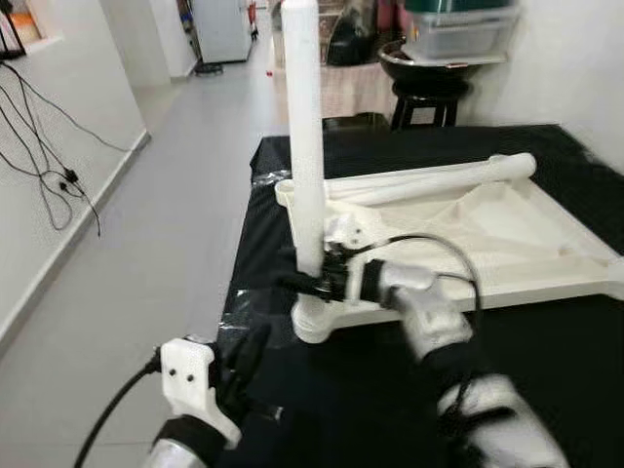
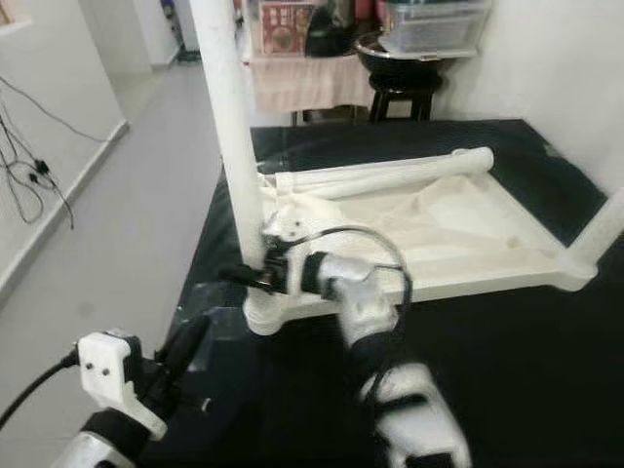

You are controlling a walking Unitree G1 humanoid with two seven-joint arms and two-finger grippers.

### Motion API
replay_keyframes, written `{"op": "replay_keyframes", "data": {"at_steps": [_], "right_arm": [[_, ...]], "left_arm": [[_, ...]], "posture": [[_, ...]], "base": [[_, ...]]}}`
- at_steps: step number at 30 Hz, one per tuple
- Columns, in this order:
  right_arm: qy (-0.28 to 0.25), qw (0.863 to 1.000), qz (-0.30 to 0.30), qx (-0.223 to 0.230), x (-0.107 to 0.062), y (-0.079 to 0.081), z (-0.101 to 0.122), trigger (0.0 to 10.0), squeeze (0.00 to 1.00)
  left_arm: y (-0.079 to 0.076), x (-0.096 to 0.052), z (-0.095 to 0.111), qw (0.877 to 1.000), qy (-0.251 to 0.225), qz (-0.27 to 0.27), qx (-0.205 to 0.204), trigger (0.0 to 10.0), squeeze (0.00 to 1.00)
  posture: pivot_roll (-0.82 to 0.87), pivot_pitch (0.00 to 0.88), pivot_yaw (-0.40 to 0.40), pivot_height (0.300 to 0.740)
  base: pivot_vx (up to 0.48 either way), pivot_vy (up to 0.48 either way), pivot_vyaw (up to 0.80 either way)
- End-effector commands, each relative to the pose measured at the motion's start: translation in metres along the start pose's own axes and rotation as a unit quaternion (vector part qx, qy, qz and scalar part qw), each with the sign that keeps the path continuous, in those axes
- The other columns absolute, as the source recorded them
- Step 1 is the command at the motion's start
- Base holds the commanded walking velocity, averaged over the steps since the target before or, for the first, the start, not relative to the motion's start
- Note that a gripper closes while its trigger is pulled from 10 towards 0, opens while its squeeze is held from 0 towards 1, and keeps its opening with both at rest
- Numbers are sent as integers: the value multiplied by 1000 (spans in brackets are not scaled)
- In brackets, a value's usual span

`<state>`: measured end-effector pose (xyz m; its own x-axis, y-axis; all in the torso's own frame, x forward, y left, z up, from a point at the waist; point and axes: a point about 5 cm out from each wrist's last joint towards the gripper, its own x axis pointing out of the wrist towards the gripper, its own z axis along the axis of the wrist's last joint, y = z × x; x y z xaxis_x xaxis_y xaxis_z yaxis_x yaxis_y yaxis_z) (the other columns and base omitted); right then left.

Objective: Building children table

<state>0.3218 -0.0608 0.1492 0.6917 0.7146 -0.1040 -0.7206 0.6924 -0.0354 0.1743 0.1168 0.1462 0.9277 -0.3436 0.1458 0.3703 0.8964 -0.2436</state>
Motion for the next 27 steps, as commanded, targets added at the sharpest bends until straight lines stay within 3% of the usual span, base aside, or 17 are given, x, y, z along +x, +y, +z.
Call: {"op": "replay_keyframes", "data": {"at_steps": [1,4,6,8,9,13,14,16,17,18,21,22,23,24,25,27], "right_arm": [[64,997,-29,31,-7,15,-22,0,0],[55,997,-40,37,-6,5,-19,0,0],[48,997,-52,35,0,-12,-15,0,0],[62,997,-28,26,5,-12,-16,0,0],[66,997,-24,27,6,-12,-16,10000,0],[62,997,-2,34,7,-5,-7,10000,4],[57,997,23,41,7,0,-2,10000,1000],[29,993,106,34,8,8,12,10000,1000],[29,993,106,34,8,8,12,10000,1000],[-5,979,205,-10,8,11,25,10000,1000],[-11,974,226,-22,8,11,27,10000,1000],[-9,958,285,-33,9,12,29,10000,1000],[-5,944,329,-33,10,12,31,10000,698],[0,932,360,-29,11,11,33,10000,24],[7,924,382,-22,14,9,34,10000,0],[12,921,388,-17,16,8,34,10000,0]], "left_arm": [[5,-2,-1,1000,4,4,5,10000,0],[6,-1,-1,1000,5,4,5,10000,0],[6,0,-2,1000,7,1,6,10000,0],[6,0,-1,1000,5,2,7,10000,0],[7,0,-1,1000,3,4,8,10000,0],[7,1,0,1000,0,8,11,10000,0],[7,2,0,1000,0,9,11,10000,0],[6,2,1,1000,-1,9,11,10000,0],[6,2,1,1000,-1,9,11,10000,0],[6,3,1,1000,-1,8,10,10000,0],[6,3,1,1000,-1,7,9,10000,0],[6,3,1,1000,-1,7,9,10000,0],[6,3,1,1000,-1,6,9,10000,0],[6,3,0,1000,-1,6,9,10000,0],[6,3,0,1000,0,6,9,10000,0],[6,3,0,1000,0,6,9,10000,0]], "posture": [[-23,17,46,740],[-22,6,48,740],[-8,13,38,740],[-8,13,38,740],[-2,11,38,740],[3,10,39,740],[6,12,39,740],[3,11,42,740],[3,11,42,740],[3,10,41,740],[3,10,41,740],[2,10,45,740],[8,8,45,740],[8,8,45,740],[11,7,44,740],[12,7,44,740]], "base": [[0,0,0],[0,0,0],[0,0,0],[0,0,0],[0,0,0],[0,0,0],[0,0,0],[0,0,0],[0,0,0],[0,0,0],[0,0,0],[0,0,0],[0,0,0],[0,0,0],[0,0,0],[0,0,0]]}}
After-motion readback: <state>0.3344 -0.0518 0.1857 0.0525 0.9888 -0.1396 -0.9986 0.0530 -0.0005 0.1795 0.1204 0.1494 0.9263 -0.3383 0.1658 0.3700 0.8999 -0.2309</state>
